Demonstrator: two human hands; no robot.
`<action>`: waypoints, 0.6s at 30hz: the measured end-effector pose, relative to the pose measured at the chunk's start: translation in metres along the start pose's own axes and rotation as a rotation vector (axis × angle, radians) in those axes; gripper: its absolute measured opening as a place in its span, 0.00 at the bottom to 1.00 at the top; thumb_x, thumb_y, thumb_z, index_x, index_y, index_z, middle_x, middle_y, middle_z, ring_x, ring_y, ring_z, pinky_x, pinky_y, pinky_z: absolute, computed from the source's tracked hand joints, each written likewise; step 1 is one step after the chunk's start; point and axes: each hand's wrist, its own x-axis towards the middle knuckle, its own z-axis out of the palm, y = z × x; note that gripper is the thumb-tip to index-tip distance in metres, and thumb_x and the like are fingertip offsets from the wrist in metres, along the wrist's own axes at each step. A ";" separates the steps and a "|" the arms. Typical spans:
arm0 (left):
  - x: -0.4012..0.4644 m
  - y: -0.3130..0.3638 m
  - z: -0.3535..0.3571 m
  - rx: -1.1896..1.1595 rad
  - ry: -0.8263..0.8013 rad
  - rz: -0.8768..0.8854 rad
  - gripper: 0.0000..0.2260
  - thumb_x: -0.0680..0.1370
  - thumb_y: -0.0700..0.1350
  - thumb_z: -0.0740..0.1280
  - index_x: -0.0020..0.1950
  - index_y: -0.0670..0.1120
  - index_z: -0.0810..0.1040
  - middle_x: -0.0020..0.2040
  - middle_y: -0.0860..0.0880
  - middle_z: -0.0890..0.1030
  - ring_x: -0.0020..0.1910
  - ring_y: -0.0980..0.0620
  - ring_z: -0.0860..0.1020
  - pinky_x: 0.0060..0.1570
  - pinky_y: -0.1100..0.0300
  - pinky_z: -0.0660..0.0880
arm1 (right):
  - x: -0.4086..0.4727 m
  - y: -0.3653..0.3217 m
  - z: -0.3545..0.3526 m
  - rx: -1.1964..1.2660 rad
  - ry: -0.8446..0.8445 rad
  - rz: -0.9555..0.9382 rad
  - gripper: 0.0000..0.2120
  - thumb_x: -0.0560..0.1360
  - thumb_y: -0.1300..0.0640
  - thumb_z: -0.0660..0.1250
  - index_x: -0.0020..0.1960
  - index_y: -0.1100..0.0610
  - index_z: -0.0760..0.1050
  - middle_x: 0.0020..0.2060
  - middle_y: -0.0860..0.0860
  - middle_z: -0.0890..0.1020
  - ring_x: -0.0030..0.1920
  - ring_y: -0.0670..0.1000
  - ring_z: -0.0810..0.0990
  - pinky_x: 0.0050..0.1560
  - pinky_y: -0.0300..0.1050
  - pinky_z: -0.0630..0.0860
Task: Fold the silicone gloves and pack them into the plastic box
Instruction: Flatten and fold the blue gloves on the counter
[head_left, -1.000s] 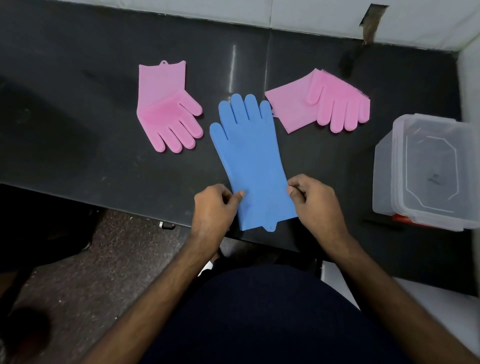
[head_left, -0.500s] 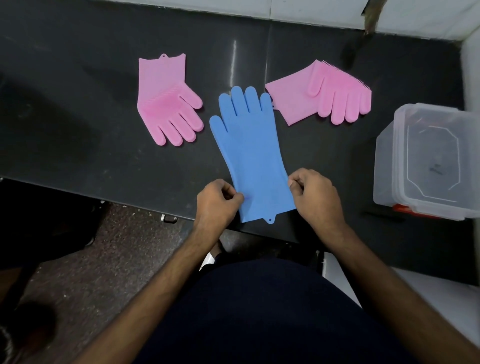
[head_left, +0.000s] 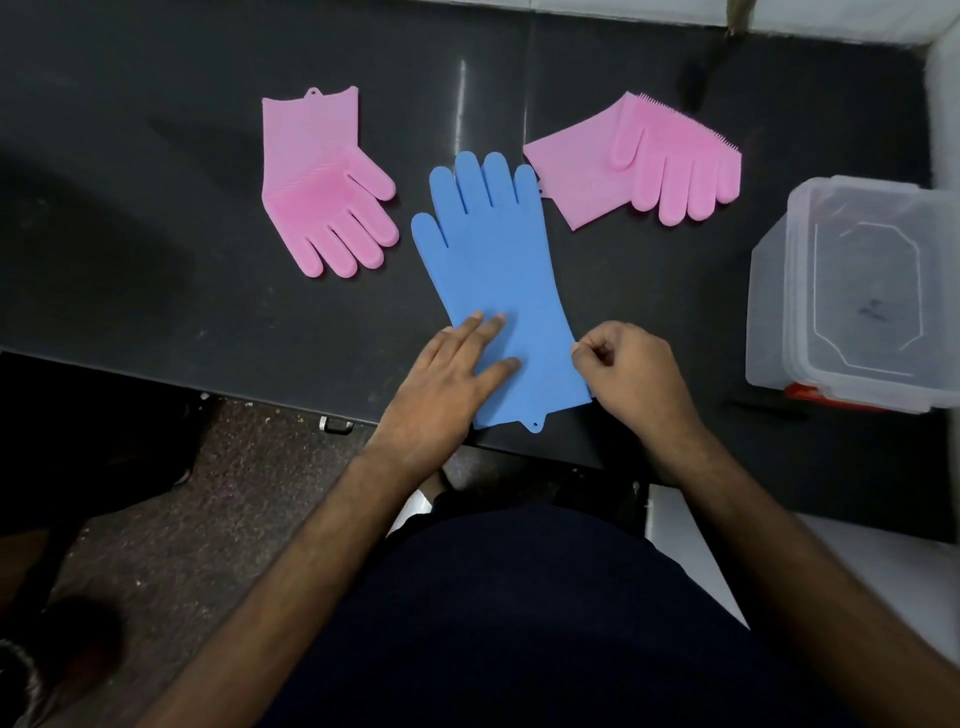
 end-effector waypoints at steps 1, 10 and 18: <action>0.000 -0.002 0.002 -0.012 -0.048 0.019 0.34 0.78 0.30 0.64 0.81 0.51 0.65 0.86 0.43 0.53 0.85 0.43 0.50 0.82 0.49 0.45 | -0.001 -0.001 0.000 0.019 0.004 0.002 0.06 0.78 0.53 0.67 0.44 0.54 0.79 0.38 0.47 0.83 0.39 0.48 0.81 0.44 0.50 0.80; -0.007 -0.031 0.005 -0.350 -0.057 0.044 0.21 0.83 0.46 0.68 0.77 0.49 0.73 0.83 0.50 0.64 0.83 0.51 0.58 0.83 0.44 0.47 | -0.003 0.001 0.003 0.009 -0.089 0.091 0.13 0.80 0.49 0.68 0.59 0.56 0.78 0.44 0.50 0.84 0.46 0.50 0.83 0.51 0.50 0.81; -0.016 -0.027 0.019 -0.369 -0.025 0.028 0.43 0.71 0.71 0.72 0.79 0.48 0.70 0.83 0.50 0.62 0.84 0.51 0.54 0.82 0.46 0.43 | -0.005 -0.001 -0.003 0.149 -0.122 0.031 0.05 0.79 0.51 0.67 0.45 0.51 0.79 0.37 0.46 0.84 0.40 0.47 0.82 0.40 0.44 0.78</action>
